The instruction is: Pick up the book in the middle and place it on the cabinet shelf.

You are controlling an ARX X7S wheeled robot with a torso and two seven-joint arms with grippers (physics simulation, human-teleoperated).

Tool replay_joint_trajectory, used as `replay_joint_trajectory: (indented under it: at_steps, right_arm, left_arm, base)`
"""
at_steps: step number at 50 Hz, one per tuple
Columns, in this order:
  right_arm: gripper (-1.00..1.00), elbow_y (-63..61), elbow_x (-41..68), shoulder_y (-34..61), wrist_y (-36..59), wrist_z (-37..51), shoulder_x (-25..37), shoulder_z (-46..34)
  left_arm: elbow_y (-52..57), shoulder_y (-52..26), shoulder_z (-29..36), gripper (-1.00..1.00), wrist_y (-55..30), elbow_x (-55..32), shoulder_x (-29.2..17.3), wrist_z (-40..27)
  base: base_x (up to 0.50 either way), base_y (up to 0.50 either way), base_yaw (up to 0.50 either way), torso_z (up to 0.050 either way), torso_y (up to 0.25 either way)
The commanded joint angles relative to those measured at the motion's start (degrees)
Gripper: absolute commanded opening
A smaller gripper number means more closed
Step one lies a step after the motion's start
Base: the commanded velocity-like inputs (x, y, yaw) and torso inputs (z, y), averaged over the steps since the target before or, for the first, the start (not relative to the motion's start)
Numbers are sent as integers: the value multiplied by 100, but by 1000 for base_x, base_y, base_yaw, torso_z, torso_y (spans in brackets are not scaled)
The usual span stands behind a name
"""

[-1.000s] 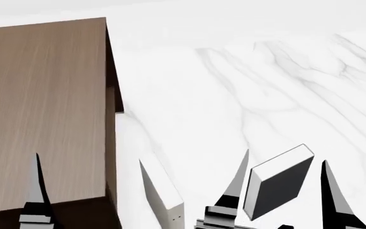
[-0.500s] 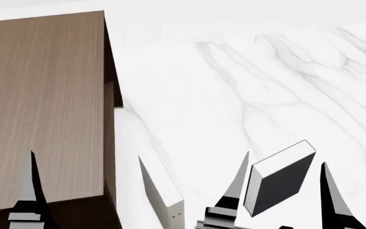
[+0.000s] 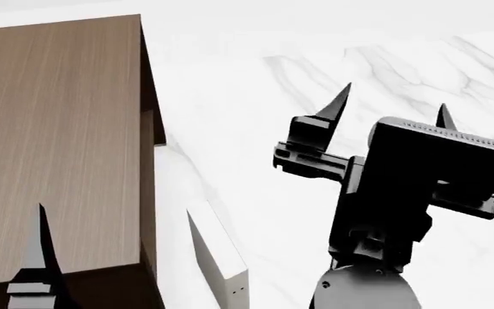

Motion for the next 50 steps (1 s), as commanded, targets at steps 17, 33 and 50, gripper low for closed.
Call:
replay_joint_trajectory:
  at_steps: [17,33,50]
  right_arm:
    - [100,8268,370,4274,-2025,2020,-711,-351]
    - [100,10197,4776,5122,-3005,3236,-700,-3412]
    - [100,10199,4672,4959,-2560,4321,-583,-2390]
  left_arm:
    - [-240,80,-223,100,304,-134,-40,-63]
    - [-224,16,-294,100,188,-290,-82,-197]
    - [-276,37,-287,100,334,-382,-148,-236]
  base:
    - [0,0,0,0,0]
    - [0,0,0,0,0]
    - [0,0,0,0,0]
